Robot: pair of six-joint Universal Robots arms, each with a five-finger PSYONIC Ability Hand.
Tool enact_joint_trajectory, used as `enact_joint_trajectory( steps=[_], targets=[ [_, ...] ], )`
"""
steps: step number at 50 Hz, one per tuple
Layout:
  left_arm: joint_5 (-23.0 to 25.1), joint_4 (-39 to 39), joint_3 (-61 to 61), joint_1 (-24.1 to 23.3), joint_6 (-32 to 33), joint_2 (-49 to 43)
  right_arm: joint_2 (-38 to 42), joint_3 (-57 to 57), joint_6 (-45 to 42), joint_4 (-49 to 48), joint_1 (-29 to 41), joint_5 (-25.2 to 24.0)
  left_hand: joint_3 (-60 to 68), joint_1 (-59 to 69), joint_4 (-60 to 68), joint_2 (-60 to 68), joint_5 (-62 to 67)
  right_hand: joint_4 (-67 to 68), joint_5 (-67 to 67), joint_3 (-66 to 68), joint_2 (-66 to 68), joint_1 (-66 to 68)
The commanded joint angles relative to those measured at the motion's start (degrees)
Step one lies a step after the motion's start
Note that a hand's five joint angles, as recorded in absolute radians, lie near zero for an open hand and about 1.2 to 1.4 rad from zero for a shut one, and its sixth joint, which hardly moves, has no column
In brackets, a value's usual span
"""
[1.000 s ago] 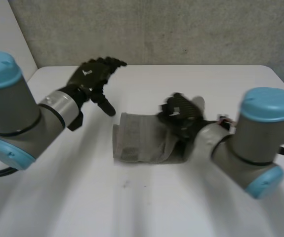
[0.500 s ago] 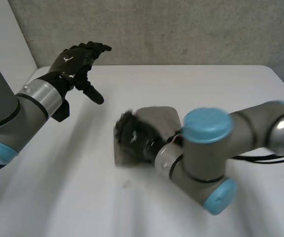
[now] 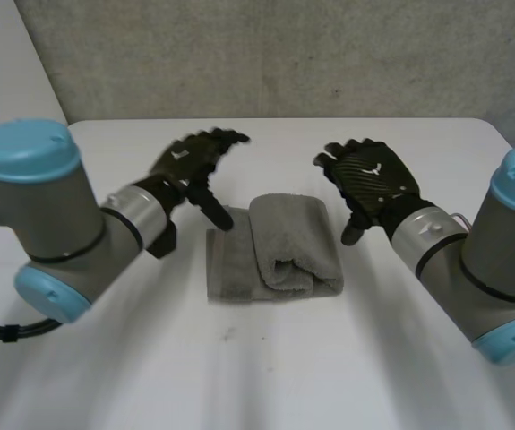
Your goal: Fold the towel.
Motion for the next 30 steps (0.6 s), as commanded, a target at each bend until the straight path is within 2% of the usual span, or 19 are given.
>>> enact_joint_trajectory(
  steps=[1,9,14,20,22,23,25,26,27,28,29,30],
  targets=[
    [0.4,-0.5,-1.0,-4.2,0.6,-1.9,-0.1,2.2,1.6,0.9,-3.7,-0.2,3.5,3.6,3.6,3.5,3.0,-4.7,-3.4,-3.7,-3.7,-3.3],
    [0.7,0.4,-2.3,-6.6,2.1,-3.2,-3.5,8.8,1.2,0.2,-9.0,-1.6,11.1,11.1,11.2,11.1,10.6,-4.7,-3.4,-3.7,-3.7,-3.3],
    [0.6,-0.1,0.5,-8.6,8.8,-7.7,-3.6,11.2,1.0,-0.5,-9.8,-1.8,12.4,12.5,12.5,12.4,11.9,-4.7,-3.4,-3.7,-3.7,-3.3],
    [0.0,-0.1,1.3,-9.0,12.2,-10.4,-3.6,11.9,0.8,-1.3,-9.9,-2.5,18.8,18.9,18.9,18.8,18.3,-4.7,-3.4,-3.7,-3.7,-3.3],
    [-0.3,0.1,1.3,-9.0,12.4,-10.9,-3.6,11.8,0.7,-1.3,-9.9,-2.5,31.0,31.1,31.1,31.0,30.5,-4.7,-3.4,-3.7,-3.7,-3.3],
    [-0.3,0.1,1.3,-9.0,12.4,-10.9,-3.6,11.8,0.7,-1.3,-9.9,-2.5,31.1,31.2,31.2,31.1,30.6,-4.7,-3.4,-3.7,-3.7,-3.3],
    [-0.7,0.1,1.4,-9.0,12.2,-10.9,-3.7,11.6,0.6,-1.3,-9.7,-2.6,50.9,50.9,50.9,50.9,50.3,-4.7,-3.4,-3.7,-3.7,-3.3],
    [-0.7,0.1,1.4,-9.0,12.2,-10.9,-3.7,11.6,0.6,-1.3,-9.7,-2.6,51.0,51.0,51.0,51.0,50.4,-4.7,-3.4,-3.7,-3.7,-3.3],
    [-1.7,0.1,1.4,-8.9,12.2,-10.4,-3.7,11.5,0.6,-1.3,-9.7,-2.6,59.1,59.2,59.2,59.1,58.6,-4.7,-3.4,-3.7,-3.7,-3.3],
    [-1.7,0.1,1.3,-8.9,12.2,-10.4,-3.7,11.5,0.6,-1.3,-9.7,-2.6,59.2,59.3,59.3,59.2,58.7,-4.7,-3.4,-3.7,-3.7,-3.3],
    [-3.4,0.3,0.7,-8.5,11.9,-9.7,-3.7,11.3,0.6,-1.3,-9.6,-2.6,67.0,67.1,67.1,67.0,66.5,-4.7,-3.4,-3.7,-3.7,-3.3],
    [-6.3,1.0,0.3,-8.0,11.7,-8.4,-3.7,11.1,0.5,-1.3,-9.4,-2.6,68.7,68.8,68.8,68.7,68.2,-4.7,-3.4,-3.7,-3.7,-3.3]
  ],
)
